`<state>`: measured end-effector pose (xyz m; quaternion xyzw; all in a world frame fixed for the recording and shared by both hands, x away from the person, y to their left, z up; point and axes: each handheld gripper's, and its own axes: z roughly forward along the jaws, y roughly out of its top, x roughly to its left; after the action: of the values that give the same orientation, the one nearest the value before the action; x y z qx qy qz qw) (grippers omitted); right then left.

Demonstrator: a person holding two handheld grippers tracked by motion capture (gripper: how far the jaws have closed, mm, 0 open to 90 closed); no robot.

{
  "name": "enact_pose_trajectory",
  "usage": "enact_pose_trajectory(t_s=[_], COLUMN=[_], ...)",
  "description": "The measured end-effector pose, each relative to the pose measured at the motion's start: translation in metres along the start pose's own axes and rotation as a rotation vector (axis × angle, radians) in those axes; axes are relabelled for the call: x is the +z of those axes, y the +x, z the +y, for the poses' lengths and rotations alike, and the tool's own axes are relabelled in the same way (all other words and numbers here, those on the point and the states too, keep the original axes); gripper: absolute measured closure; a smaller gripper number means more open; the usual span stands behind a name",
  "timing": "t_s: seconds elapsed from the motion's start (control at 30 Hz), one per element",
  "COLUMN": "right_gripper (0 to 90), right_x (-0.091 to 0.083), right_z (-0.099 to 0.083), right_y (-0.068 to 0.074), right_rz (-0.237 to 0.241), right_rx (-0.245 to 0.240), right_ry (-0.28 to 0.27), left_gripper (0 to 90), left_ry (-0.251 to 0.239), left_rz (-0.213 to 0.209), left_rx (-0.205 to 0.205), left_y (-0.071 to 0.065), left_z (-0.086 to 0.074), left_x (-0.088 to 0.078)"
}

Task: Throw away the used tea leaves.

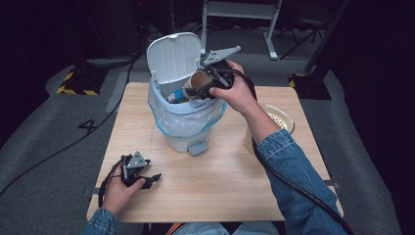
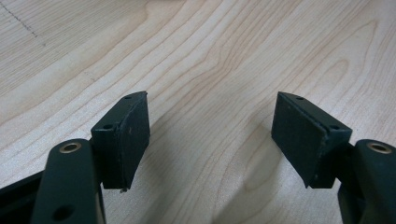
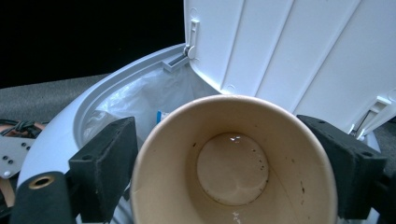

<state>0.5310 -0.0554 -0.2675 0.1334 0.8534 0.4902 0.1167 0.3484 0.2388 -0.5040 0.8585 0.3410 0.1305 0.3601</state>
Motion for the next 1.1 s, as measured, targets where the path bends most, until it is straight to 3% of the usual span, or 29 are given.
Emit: enact_pose_trajectory(t_s=[0.17, 0.37, 0.43, 0.5, 0.57, 0.63, 0.8, 0.97, 1.1], right_gripper=[15.1, 17.3, 20.2, 20.0, 19.2, 18.6, 21.7, 54.0, 68.7], right_x=[-0.004, 0.004, 0.009, 0.011, 0.012, 0.010, -0.001, -0.020, -0.025], right_z=[0.002, 0.010, 0.013, 0.014, 0.013, 0.012, 0.009, 0.006, 0.002], right_y=[0.002, 0.012, 0.014, 0.013, 0.009, 0.006, 0.004, 0.002, 0.002], right_rz=[0.022, -0.003, -0.087, -0.157, -0.232, -0.260, -0.208, -0.165, -0.142], right_rx=[0.008, -0.023, -0.052, -0.069, -0.041, -0.031, -0.006, -0.019, -0.008], right_ry=[-0.051, -0.071, -0.022, -0.007, 0.018, 0.026, 0.017, 0.102, 0.159], left_gripper=[28.4, 28.4, 28.4, 28.4, 28.4, 28.4, 28.4, 28.4, 28.4], left_ry=[0.000, 0.000, 0.000, 0.000, 0.000, 0.000, 0.000, 0.000, -0.001], left_rz=[0.000, 0.000, 0.001, 0.001, 0.001, 0.001, 0.001, 0.002, 0.000], left_rx=[0.000, 0.000, 0.003, 0.003, 0.003, 0.003, 0.003, 0.003, -0.001], left_y=[0.000, 0.000, 0.000, 0.000, 0.000, 0.000, 0.000, 0.000, 0.000], left_z=[0.000, 0.000, 0.000, 0.000, 0.000, 0.000, 0.000, 0.000, 0.000], left_x=[0.000, 0.000, 0.000, 0.000, 0.000, 0.000, 0.000, 0.000, 0.000])
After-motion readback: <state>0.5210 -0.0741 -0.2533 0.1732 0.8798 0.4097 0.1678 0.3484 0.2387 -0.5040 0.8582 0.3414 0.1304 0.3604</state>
